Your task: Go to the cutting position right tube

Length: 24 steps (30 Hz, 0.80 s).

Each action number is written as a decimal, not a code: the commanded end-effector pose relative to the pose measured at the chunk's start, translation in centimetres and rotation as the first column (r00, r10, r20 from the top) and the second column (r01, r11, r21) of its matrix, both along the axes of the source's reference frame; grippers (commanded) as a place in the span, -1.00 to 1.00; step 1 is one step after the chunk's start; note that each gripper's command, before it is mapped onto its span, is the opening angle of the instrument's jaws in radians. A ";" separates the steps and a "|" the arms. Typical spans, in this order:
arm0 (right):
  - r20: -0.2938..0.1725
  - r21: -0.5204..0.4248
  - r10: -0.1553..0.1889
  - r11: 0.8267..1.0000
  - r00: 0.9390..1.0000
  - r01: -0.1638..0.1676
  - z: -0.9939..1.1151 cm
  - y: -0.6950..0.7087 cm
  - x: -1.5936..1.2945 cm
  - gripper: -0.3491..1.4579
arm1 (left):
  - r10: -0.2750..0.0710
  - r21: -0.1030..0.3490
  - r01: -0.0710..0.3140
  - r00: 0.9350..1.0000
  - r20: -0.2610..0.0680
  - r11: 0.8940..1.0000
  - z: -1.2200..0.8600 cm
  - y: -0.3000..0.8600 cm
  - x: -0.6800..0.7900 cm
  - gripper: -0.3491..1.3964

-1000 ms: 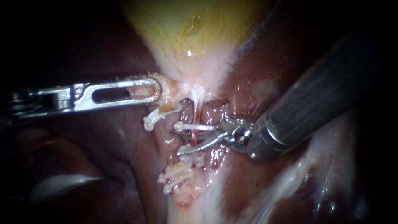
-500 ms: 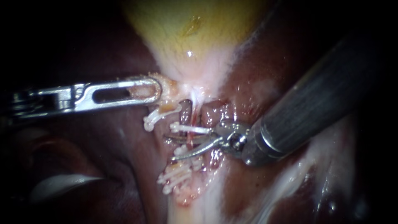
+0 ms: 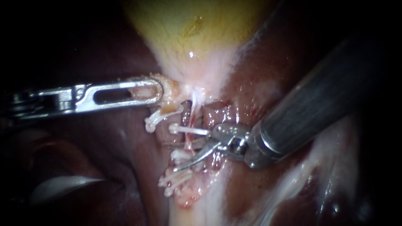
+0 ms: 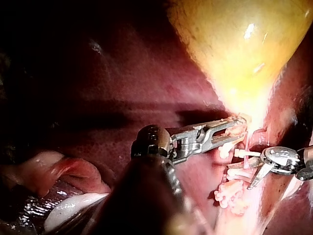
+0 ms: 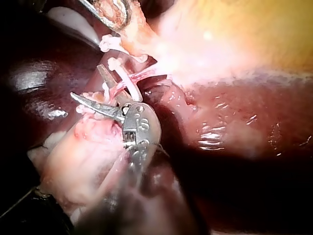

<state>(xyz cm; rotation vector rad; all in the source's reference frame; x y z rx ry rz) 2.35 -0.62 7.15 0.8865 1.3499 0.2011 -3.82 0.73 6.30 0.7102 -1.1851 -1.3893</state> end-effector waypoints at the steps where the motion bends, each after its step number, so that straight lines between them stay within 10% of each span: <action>1: 0.002 -0.003 0.004 1.000 1.000 -0.004 0.00 0.00 0.01 0.95 | 0.000 0.000 0.000 1.000 0.000 1.000 0.00 0.00 0.00 -1.00; 24: 0.067 0.159 0.049 0.986 0.997 -0.059 0.04 0.09 0.14 0.88 | -0.002 -0.001 0.002 1.000 0.002 1.000 0.00 0.00 -0.01 -1.00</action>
